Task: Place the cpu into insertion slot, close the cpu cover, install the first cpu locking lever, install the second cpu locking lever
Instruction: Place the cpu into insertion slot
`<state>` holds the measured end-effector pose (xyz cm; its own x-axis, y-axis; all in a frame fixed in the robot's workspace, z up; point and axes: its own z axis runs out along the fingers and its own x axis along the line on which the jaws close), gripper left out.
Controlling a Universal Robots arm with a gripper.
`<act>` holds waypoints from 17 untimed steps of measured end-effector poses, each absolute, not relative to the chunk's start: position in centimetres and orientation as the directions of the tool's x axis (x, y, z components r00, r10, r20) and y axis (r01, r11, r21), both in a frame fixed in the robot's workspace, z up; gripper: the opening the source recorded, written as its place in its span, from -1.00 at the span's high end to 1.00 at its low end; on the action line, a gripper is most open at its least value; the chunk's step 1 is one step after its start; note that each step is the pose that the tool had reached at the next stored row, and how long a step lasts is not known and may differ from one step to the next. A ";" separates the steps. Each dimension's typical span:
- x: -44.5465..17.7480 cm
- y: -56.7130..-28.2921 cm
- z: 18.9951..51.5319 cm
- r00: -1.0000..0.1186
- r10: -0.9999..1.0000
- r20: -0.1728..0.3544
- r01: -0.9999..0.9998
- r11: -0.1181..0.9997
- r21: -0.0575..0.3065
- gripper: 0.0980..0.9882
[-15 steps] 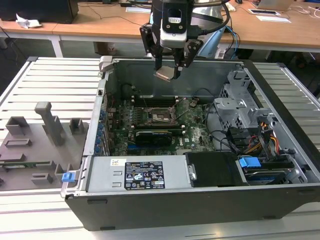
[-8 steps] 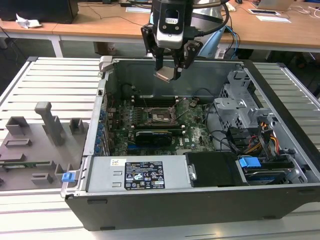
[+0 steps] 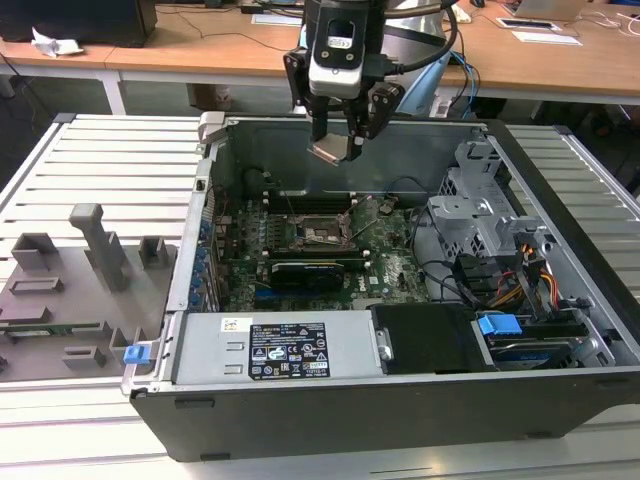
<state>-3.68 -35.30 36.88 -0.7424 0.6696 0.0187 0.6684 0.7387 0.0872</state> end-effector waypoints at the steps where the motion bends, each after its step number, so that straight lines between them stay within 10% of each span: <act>1: -3.7 -35.3 36.9 -0.740 0.672 0.019 0.671 0.737 0.087 0.01; 17: -3.7 -35.3 36.7 -0.694 0.720 0.019 0.718 0.690 0.087 0.01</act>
<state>-3.68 -35.30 36.74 -0.6938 0.7199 0.0187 0.7184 0.6901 0.0872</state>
